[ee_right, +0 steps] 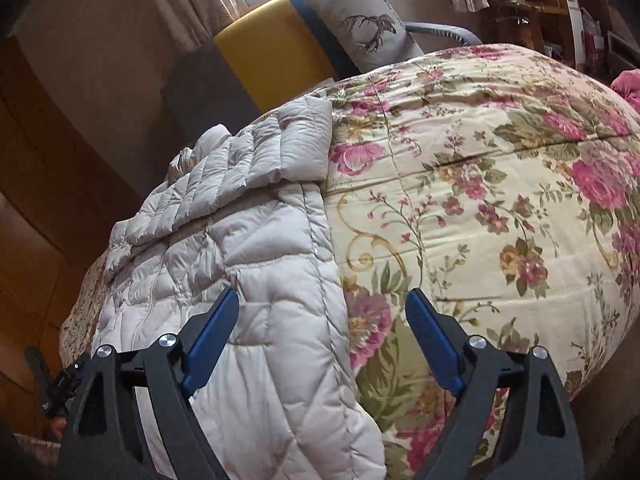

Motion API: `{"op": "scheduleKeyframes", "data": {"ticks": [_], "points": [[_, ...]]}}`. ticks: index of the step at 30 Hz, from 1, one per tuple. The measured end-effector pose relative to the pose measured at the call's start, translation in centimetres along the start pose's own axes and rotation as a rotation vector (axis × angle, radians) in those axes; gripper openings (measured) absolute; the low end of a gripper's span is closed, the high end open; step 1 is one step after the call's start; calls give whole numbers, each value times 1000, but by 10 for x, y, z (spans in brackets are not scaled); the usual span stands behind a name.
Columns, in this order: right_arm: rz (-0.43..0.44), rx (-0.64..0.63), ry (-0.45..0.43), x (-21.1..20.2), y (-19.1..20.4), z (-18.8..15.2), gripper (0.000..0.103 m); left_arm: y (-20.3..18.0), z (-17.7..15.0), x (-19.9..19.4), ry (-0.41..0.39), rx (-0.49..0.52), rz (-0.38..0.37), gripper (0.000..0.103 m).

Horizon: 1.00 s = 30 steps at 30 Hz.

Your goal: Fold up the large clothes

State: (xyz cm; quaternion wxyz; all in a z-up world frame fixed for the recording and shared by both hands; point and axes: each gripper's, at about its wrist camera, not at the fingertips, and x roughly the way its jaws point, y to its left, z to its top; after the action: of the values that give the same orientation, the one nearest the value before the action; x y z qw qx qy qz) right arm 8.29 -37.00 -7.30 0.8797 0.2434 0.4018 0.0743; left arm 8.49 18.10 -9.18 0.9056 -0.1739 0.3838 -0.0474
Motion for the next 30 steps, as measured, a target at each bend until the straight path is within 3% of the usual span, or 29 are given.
{"op": "scheduleKeyframes", "data": {"ticks": [2, 6, 15, 20, 26, 29, 30], "points": [[61, 25, 24, -2, -11, -10, 81, 7, -8, 0, 29, -36, -60, 81], [155, 105, 95, 6, -30, -30, 76, 9, -19, -6, 28, -41, -126, 80], [295, 121, 111, 3, -34, -46, 72, 6, -35, -10, 83, -45, -310, 78], [358, 57, 177, 3, -19, -62, 68, -4, -48, -10, 118, -17, -364, 74], [478, 90, 226, 5, -19, -82, 66, -16, -62, -8, 180, 0, -452, 71], [519, 147, 241, 10, -18, -85, 57, -20, -62, -2, 190, -19, -479, 71], [528, 162, 247, 14, -16, -86, 53, -21, -62, -1, 195, -24, -485, 65]]}}
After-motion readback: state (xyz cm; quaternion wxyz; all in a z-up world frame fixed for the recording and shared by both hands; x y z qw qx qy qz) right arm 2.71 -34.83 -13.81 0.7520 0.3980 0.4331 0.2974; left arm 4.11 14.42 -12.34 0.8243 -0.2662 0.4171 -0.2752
